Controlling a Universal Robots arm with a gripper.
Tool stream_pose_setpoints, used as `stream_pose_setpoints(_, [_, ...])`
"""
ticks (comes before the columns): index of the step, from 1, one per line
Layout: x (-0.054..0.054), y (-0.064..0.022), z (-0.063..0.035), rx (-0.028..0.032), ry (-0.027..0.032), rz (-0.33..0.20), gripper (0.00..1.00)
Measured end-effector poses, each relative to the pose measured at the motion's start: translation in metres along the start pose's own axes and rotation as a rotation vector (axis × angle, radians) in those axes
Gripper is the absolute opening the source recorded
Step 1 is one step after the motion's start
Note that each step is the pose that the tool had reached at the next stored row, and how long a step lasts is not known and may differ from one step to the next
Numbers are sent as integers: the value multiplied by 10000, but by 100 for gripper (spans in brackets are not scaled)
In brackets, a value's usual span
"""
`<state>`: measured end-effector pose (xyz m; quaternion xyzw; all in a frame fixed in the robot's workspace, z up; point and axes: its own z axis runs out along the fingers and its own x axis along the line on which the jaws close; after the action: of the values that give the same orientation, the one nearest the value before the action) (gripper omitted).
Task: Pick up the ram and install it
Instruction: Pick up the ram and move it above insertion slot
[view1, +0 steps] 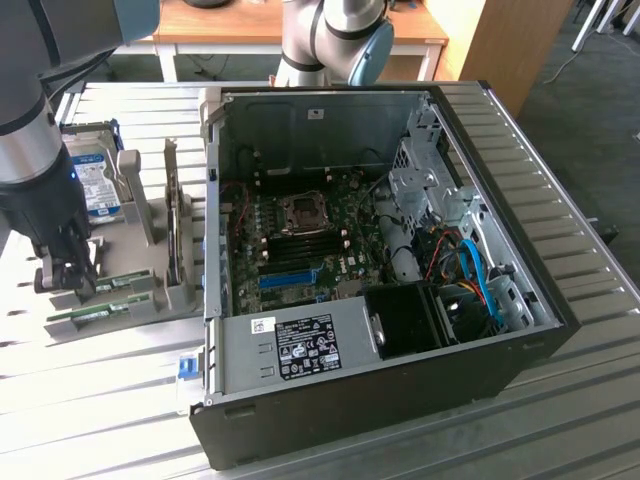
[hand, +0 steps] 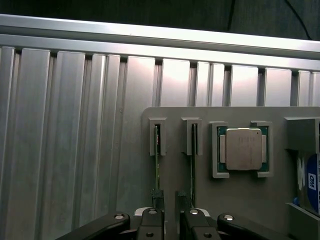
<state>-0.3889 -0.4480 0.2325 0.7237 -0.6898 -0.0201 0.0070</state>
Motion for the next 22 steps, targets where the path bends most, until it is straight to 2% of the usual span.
stream_pose_setpoints(13, [55, 2, 1, 2, -2, 0, 24])
stream_pose_setpoints(22, [60, -1, 103, 2, -2, 0, 24])
